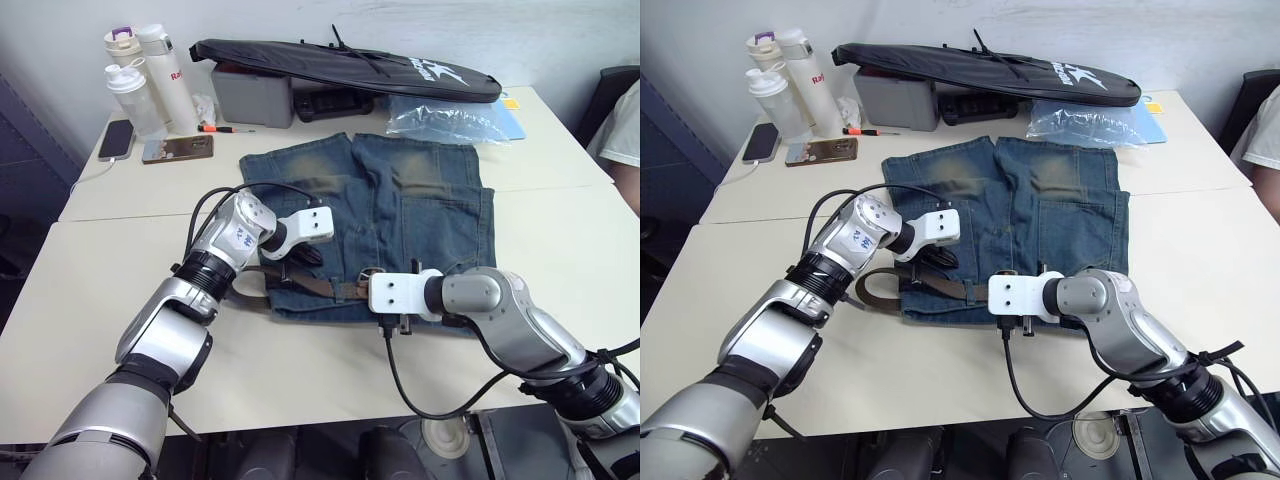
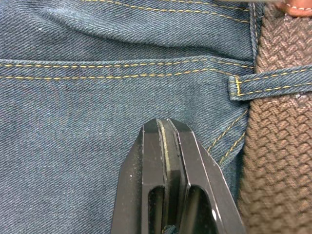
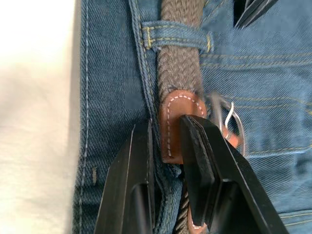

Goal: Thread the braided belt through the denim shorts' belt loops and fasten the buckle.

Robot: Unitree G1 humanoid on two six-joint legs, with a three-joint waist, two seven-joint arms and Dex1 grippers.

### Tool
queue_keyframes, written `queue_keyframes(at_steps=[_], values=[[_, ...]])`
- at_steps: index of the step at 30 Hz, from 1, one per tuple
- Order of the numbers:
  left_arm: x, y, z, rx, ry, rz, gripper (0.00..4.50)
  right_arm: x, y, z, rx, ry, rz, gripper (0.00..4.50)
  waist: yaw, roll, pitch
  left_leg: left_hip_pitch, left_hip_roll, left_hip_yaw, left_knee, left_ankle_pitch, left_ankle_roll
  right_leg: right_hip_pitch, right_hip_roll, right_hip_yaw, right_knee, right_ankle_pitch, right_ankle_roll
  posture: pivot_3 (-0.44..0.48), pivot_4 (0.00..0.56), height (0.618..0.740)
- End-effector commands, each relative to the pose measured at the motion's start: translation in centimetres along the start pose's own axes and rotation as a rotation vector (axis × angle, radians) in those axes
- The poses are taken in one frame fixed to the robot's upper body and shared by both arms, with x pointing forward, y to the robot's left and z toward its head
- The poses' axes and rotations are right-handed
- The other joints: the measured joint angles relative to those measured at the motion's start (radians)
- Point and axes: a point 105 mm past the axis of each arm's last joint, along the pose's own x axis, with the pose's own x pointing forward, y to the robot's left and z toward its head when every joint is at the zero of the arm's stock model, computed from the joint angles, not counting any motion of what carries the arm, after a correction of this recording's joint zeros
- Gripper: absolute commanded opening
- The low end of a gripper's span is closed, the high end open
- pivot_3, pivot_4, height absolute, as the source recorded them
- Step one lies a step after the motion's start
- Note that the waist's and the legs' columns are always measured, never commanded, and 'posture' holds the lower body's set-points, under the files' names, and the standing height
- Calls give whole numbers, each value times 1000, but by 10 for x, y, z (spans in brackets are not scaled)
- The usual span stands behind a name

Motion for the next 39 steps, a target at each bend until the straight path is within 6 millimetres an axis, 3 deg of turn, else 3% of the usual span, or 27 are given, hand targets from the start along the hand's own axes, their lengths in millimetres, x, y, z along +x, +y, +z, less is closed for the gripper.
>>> queue_keyframes(at_steps=[1,2,4,11,16,20,29,33,39], values=[[10,-12,-32,-67,107,-46,0,-1,-4,-4,36,14,-27,1060,0,0,0,0,0,0,0,0,0,0,0,0,0,0,0,0,150,740],[10,-12,-32,-67,107,-46,0,-1,-4,-4,42,14,-28,516,0,0,0,0,0,0,0,0,0,0,0,0,0,0,0,0,150,740],[10,-12,-32,-67,107,-46,0,-1,-5,-3,56,10,-30,19,0,0,0,0,0,0,0,0,0,0,0,0,0,0,0,0,150,740],[10,-12,-32,-68,108,-45,0,-7,-7,3,64,0,-33,19,0,0,0,0,0,0,0,0,0,0,0,0,0,0,0,0,150,740],[13,-13,-32,-66,107,-49,0,-27,-7,27,27,-57,25,19,0,0,0,0,0,0,0,0,0,0,0,0,0,0,0,0,150,740],[14,-14,-32,-64,107,-52,0,-37,-6,32,-8,-45,59,19,0,0,0,0,0,0,0,0,0,0,0,0,0,0,0,0,150,740],[16,-12,-30,-57,107,-55,0,-77,-38,38,-260,57,-3,19,2,0,0,-1,0,1,0,-1,0,0,0,0,-1,0,0,0,150,740],[17,-13,-29,-55,105,-56,0,-83,-50,32,-290,93,-36,19,4,0,0,-1,0,1,0,-1,0,0,-1,0,-1,0,0,0,150,740],[17,-13,-30,-56,104,-60,0,-106,-73,-2,-286,192,-75,19,5,0,0,-1,-1,1,1,-1,0,0,-1,0,-2,0,0,0,150,740]])
